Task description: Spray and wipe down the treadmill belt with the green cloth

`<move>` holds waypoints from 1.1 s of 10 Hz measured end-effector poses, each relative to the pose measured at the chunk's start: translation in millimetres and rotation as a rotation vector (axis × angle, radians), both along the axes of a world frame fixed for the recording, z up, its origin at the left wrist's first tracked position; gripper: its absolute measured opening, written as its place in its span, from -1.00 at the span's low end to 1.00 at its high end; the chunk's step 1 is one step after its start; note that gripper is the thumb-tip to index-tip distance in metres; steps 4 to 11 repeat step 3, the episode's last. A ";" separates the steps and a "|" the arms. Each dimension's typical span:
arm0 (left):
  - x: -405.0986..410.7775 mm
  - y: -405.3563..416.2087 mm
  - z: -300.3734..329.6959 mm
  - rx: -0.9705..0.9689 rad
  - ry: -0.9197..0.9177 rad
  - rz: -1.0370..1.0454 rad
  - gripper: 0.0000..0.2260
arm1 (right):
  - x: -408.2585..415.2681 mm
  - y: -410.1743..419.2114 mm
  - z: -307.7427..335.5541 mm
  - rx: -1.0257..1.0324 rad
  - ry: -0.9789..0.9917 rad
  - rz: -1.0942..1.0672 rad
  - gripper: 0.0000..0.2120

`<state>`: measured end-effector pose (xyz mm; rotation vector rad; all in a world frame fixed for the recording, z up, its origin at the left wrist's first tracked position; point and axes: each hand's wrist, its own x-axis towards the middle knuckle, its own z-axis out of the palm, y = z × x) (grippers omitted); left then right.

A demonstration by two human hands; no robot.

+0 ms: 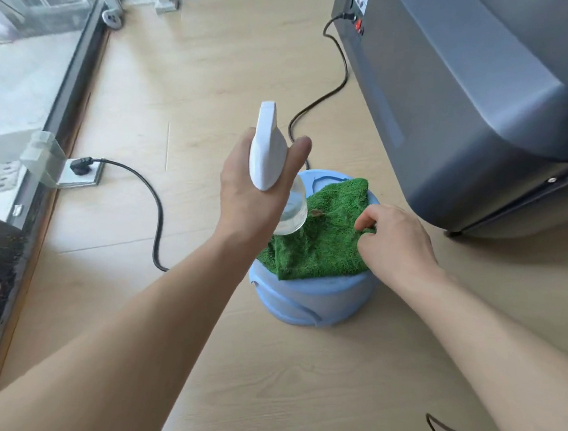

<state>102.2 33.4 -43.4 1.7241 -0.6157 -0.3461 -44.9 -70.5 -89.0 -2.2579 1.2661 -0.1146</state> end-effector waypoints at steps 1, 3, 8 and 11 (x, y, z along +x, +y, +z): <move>-7.2 1.3 -18.7 0.096 -0.063 -0.125 -0.71 | -3.3 0.3 0.4 -0.019 -0.001 0.027 -0.75; -5.3 8.9 -35.2 0.291 -0.013 -0.232 -0.58 | -0.5 -13.7 17.7 -0.052 -0.203 -0.106 -0.73; -5.3 8.9 -35.2 0.291 -0.013 -0.232 -0.58 | -0.5 -13.7 17.7 -0.052 -0.203 -0.106 -0.73; -5.3 8.9 -35.2 0.291 -0.013 -0.232 -0.58 | -0.5 -13.7 17.7 -0.052 -0.203 -0.106 -0.73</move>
